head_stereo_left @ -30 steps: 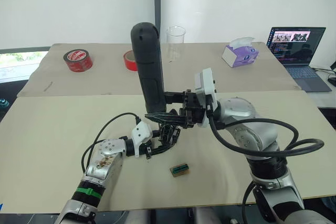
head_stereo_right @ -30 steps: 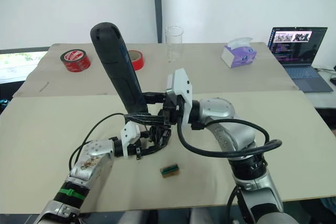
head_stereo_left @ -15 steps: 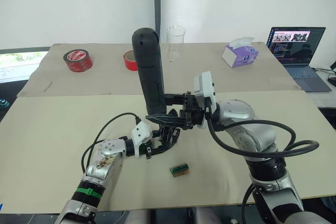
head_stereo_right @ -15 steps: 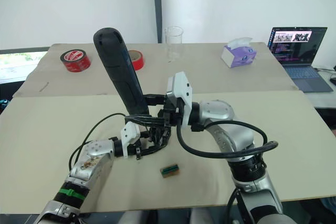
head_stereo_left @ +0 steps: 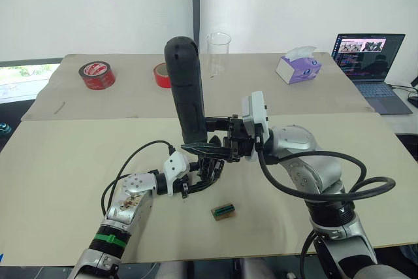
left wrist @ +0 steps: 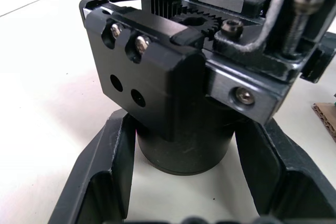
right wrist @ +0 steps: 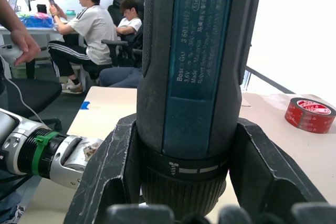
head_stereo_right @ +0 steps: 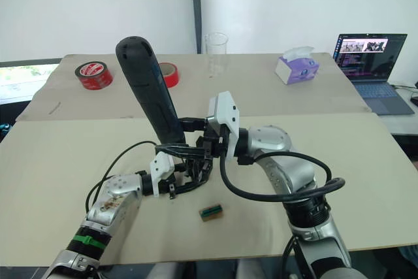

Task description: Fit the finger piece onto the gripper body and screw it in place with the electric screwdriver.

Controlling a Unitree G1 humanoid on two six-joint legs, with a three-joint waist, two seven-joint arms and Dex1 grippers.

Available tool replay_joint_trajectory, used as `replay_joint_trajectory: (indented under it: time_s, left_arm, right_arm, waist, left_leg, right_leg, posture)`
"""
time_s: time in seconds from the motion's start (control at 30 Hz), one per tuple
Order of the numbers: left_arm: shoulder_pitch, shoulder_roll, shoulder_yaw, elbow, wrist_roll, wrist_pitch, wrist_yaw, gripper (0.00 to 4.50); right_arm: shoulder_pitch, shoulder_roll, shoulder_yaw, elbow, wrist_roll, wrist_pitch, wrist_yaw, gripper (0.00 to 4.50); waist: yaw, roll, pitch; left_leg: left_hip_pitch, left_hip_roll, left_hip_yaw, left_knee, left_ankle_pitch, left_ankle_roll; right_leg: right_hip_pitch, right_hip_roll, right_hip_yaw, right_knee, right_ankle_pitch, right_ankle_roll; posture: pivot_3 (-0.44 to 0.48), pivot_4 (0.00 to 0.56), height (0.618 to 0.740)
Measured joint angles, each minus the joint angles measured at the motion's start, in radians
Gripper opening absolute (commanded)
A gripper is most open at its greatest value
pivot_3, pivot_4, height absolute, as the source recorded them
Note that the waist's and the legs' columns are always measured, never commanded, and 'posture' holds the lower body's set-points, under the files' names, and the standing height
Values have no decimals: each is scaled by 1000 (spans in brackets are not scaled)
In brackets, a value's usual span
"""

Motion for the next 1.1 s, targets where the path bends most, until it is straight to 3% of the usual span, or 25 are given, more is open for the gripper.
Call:
replay_joint_trajectory:
  time_s: [1.1]
  left_arm:
    - [-1, 0, -1, 2, 0, 0, 0, 2249]
  right_arm:
    - [11, 10, 0, 3, 2, 1, -3, 1933]
  waist:
    - [0, 0, 0]
  left_leg:
    - [0, 0, 0, 0, 0, 0]
  right_leg:
    - [0, -1, 0, 0, 0, 0]
  posture:
    - [0, 150, 740]
